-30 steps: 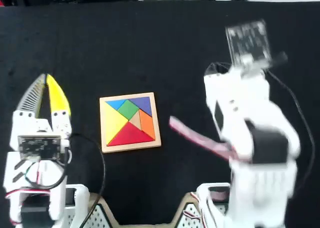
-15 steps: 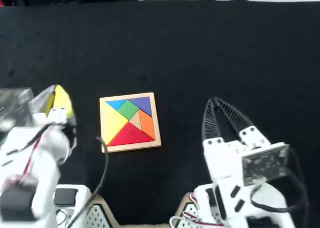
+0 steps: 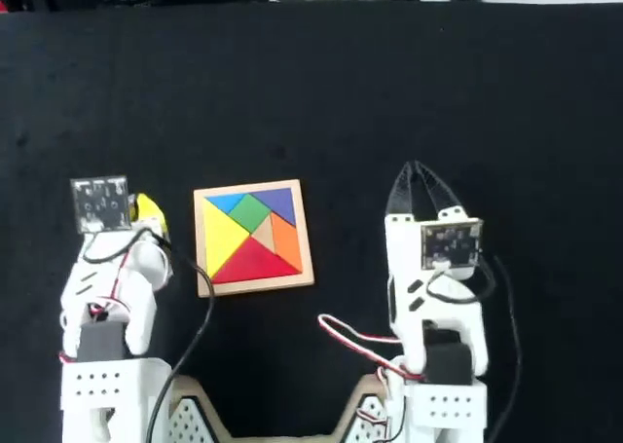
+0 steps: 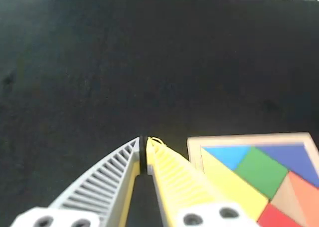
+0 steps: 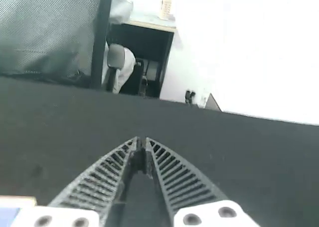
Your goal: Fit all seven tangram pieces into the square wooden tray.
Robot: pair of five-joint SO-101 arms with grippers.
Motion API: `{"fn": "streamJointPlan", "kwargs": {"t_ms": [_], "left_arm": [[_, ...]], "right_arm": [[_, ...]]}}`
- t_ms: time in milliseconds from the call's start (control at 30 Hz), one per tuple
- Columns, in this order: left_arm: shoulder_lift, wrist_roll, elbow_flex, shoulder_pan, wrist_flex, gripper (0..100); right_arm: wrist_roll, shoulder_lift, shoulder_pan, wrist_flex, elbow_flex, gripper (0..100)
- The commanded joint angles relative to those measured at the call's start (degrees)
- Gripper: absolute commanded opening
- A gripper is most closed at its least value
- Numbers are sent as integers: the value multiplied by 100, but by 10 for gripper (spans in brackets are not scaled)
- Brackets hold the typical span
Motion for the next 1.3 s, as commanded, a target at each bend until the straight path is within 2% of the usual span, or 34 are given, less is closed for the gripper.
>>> {"fn": "streamJointPlan", "kwargs": {"t_ms": [0,133,267,367,600,700,800,900,1100,1267], "left_arm": [[-255,-9,479,48,-281,98],[-615,-9,1121,-171,-176,156],[-1011,-9,1112,-1024,264,155],[-1240,-18,1112,-1358,985,159],[-1767,-985,1086,-321,2690,156],[-2066,-835,1007,40,3402,155],[-2075,-396,514,189,4035,155],[-2040,-18,251,136,4062,156],[-2040,-9,971,453,3895,155],[-2040,26,945,444,3912,155]], "right_arm": [[-44,-400,-35,167,48,13],[-44,-505,-97,1178,57,76],[-44,-505,-97,2127,57,158],[-44,-505,-105,2637,57,163],[-53,-505,-105,3446,-13,165],[-677,-505,-105,4149,-479,165],[-1433,-505,-105,4756,-1138,166],[-1574,-505,-114,5020,-1402,166],[-1609,-514,-457,5064,-470,166],[-1609,-514,-668,5284,-585,165]]}}
